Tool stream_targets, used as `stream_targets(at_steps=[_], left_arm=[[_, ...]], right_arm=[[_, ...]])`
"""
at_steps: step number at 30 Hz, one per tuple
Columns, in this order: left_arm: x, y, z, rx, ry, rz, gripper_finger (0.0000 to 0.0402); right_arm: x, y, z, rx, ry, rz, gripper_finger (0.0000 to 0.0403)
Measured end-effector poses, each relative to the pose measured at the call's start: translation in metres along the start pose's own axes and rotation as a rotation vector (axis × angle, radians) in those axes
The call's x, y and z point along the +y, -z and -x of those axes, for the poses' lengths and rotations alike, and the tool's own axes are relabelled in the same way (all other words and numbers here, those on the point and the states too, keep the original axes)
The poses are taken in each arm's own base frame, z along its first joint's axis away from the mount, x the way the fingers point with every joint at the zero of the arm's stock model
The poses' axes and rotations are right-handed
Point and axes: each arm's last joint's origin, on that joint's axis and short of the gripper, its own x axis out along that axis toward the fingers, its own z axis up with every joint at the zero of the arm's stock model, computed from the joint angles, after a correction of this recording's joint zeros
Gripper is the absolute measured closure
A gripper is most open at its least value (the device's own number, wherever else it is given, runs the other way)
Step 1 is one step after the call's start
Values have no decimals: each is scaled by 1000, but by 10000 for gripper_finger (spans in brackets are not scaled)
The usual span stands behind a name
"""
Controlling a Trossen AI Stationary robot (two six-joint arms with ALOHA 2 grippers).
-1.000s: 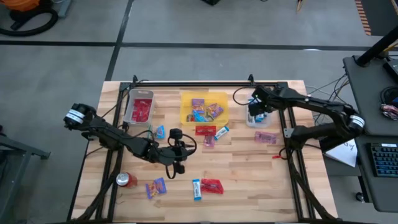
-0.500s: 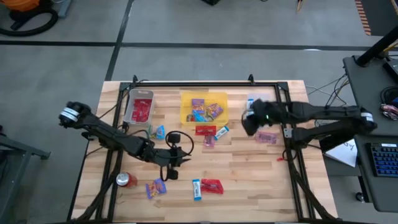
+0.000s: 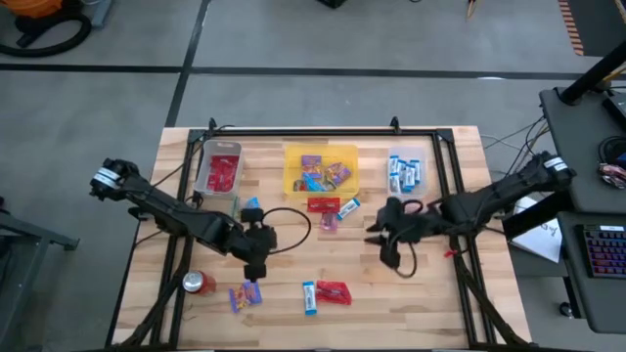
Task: Sort candy
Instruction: Put the red gummy into the gray bin
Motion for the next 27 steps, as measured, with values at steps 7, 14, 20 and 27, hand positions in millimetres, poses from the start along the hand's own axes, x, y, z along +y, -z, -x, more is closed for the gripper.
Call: stream_targets(at_steps=[7, 14, 20, 27], left_arm=[[-21, -19, -6, -195, 144, -45, 347], [-41, -35, -25, -347, 216, -118, 329], [-59, -37, -48, -391, 264, -132, 274], [-82, -41, -73, -480, 294, -166, 185]], right_arm=[[27, 27, -29, 121, -10, 56, 271], [55, 45, -37, 125, -94, 46, 269], [77, 62, -35, 132, -162, 34, 268], [90, 80, -38, 165, -160, -45, 268]])
